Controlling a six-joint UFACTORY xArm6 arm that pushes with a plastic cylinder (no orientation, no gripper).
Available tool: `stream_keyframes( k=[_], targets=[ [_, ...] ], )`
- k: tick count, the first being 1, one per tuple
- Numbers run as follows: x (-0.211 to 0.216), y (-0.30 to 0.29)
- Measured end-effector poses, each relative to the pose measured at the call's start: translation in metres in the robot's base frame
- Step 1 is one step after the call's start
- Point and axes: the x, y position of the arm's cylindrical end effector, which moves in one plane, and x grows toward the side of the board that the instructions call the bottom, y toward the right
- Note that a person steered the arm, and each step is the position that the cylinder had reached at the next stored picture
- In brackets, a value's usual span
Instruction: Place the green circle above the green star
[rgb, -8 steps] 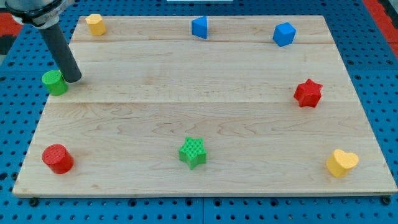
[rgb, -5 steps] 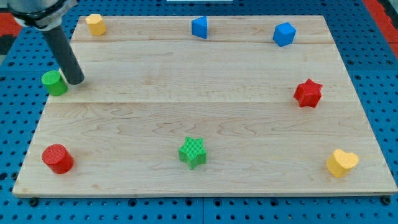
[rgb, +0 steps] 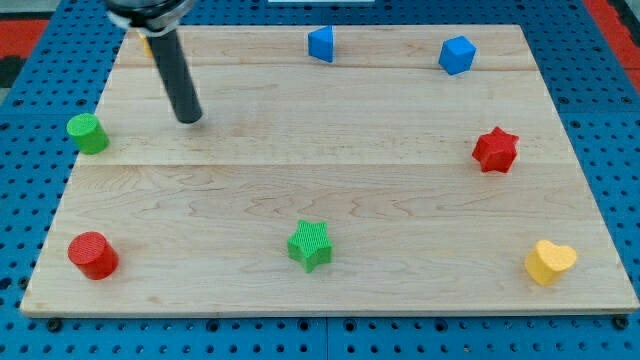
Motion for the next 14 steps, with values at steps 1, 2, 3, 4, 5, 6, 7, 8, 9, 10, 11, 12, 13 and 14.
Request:
stream_keyframes(
  k=[1, 2, 3, 4, 5, 6, 7, 8, 9, 10, 11, 12, 13, 14],
  targets=[
    [-0.040, -0.062],
    [-0.040, -0.146],
    [-0.036, -0.148],
    [0.018, -0.147],
    [0.088, -0.147],
    [0.083, -0.095],
    [0.056, -0.105],
    [0.031, -0.109],
    [0.016, -0.109],
    [0.022, -0.037],
    [0.057, 0.041],
    [0.058, 0.045],
    [0.069, 0.058],
    [0.069, 0.088]
  ],
)
